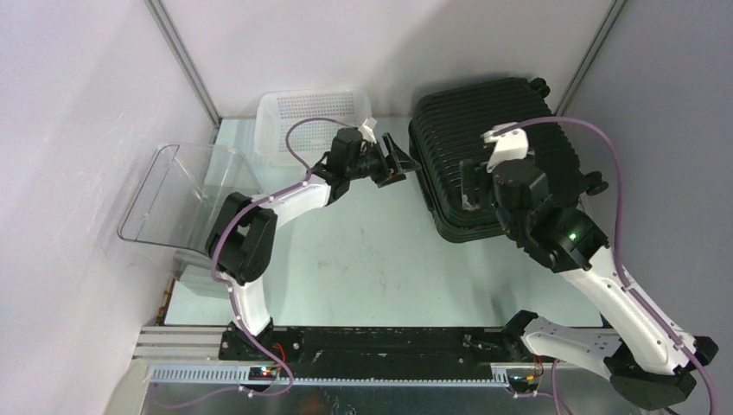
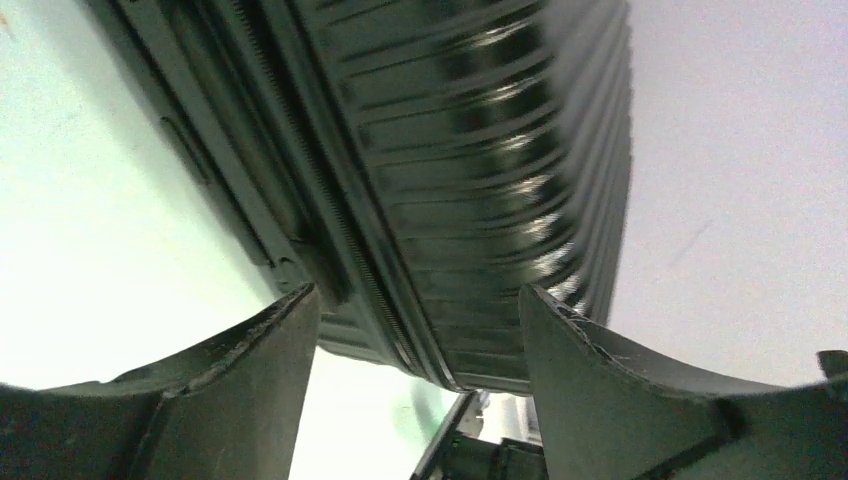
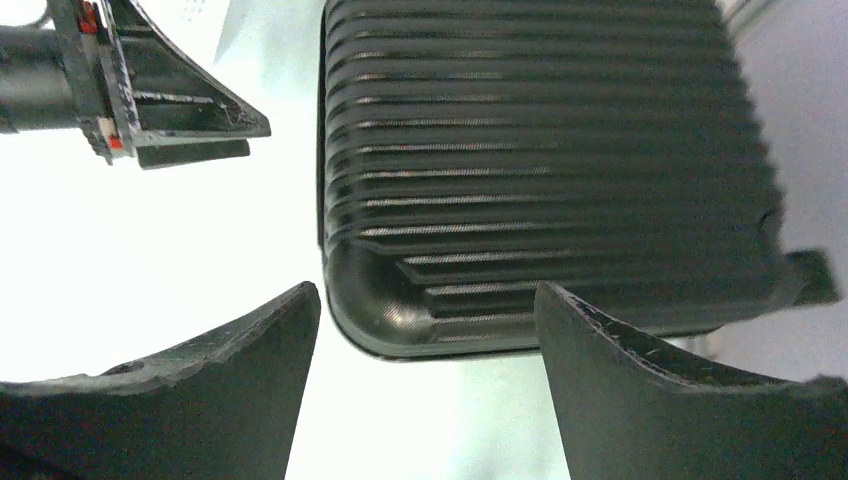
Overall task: Open, take out, and arrange the luggage
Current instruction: Move the luggage to the center of the board.
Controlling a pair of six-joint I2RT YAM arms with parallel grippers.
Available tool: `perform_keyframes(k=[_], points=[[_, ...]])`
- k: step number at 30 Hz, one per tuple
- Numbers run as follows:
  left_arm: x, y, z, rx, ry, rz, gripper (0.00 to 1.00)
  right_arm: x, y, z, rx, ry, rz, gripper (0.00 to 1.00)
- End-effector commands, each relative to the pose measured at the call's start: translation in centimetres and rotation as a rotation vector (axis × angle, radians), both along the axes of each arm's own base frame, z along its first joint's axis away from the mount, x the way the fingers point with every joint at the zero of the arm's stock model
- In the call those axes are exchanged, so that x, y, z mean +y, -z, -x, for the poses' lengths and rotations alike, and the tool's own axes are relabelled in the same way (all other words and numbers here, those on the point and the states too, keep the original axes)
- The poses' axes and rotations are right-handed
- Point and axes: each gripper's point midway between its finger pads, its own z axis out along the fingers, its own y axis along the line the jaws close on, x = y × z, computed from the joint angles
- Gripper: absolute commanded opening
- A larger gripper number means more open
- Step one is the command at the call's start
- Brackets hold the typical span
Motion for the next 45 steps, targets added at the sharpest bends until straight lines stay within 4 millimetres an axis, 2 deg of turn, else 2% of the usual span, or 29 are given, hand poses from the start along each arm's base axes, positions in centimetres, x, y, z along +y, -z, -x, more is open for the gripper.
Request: perform_keyframes(k=[1,6,7,8,9,10,11,17,23,27,30,33,35,36,38,39,40,41,42,43,44,45], points=[[-0.2,1.8,-0.7,-0.045,0.004,-0.068,0.74,0.3,2.4,2.1,0.210,0.061,-0.259,0.80],[-0.5,3.6,-1.6,-0.043,-0.012,-0.073,0.65,1.5,2.7,3.8,0.287,0.010,-0.373,0.78],[-0.7,4.4,-1.9,-0.030,-0.018,-0.077,0.62,1.5,2.6,3.9,0.288,0.007,-0.381,0.78],[-0.9,4.1,-2.3,-0.043,-0.021,-0.065,0.61,1.5,2.4,4.2,0.283,0.005,-0.398,0.77],[-1.1,5.0,-2.5,-0.026,-0.023,-0.067,0.59,1.4,2.2,4.3,0.280,0.004,-0.406,0.77],[-1.4,4.8,-2.9,-0.032,-0.026,-0.059,0.58,1.3,1.8,4.5,0.268,0.003,-0.421,0.77],[-1.5,5.8,-3.2,-0.016,-0.029,-0.065,0.56,1.2,1.5,4.5,0.257,0.003,-0.432,0.76],[-2.7,7.3,-4.4,0.015,-0.048,-0.038,0.53,0.8,-0.1,5.1,0.184,-0.020,-0.492,0.74],[-5.2,7.1,-5.8,0.009,-0.040,0.011,0.52,-0.6,-0.1,5.7,0.135,-0.021,-0.457,0.75],[-5.7,8.7,-6.3,0.048,-0.056,-0.005,0.46,-1.6,-0.3,6.0,0.103,-0.005,-0.439,0.76],[-5.6,9.5,-6.3,0.064,-0.082,-0.024,0.35,-1.9,-0.4,5.9,0.085,-0.003,-0.420,0.75],[-5.8,9.5,-6.3,0.055,-0.093,-0.031,0.31,-2.0,0.3,5.9,0.097,-0.012,-0.388,0.76],[-6.0,9.4,-6.3,0.057,-0.093,-0.031,0.22,-2.0,0.9,6.0,0.108,-0.017,-0.372,0.76],[-6.0,9.3,-6.2,0.058,-0.090,-0.028,0.11,-2.0,1.0,6.0,0.111,-0.016,-0.366,0.76],[-5.9,9.0,-5.7,0.061,-0.083,-0.039,0.02,-2.3,1.4,6.0,0.113,-0.011,-0.342,0.76],[-5.6,8.3,-5.5,0.047,-0.087,-0.050,0.01,-2.4,1.6,6.1,0.116,-0.012,-0.335,0.76],[-5.0,9.1,-5.0,0.066,-0.101,-0.088,0.00,-2.4,1.7,6.2,0.117,-0.023,-0.326,0.77],[-4.6,7.9,-4.7,0.040,-0.103,-0.100,0.00,-2.4,1.9,6.3,0.123,-0.028,-0.320,0.78],[-4.0,8.8,-3.9,0.059,-0.113,-0.139,0.00,-2.3,2.1,6.5,0.128,-0.046,-0.308,0.79],[-3.6,7.5,-3.6,0.029,-0.111,-0.144,0.00,-2.2,2.1,6.6,0.131,-0.057,-0.302,0.80],[-3.0,8.2,-2.9,0.045,-0.118,-0.176,0.00,-2.1,2.3,6.9,0.139,-0.082,-0.289,0.80],[-2.7,7.0,-2.4,0.023,-0.114,-0.176,0.00,-2.0,2.4,7.0,0.144,-0.088,-0.283,0.80]])
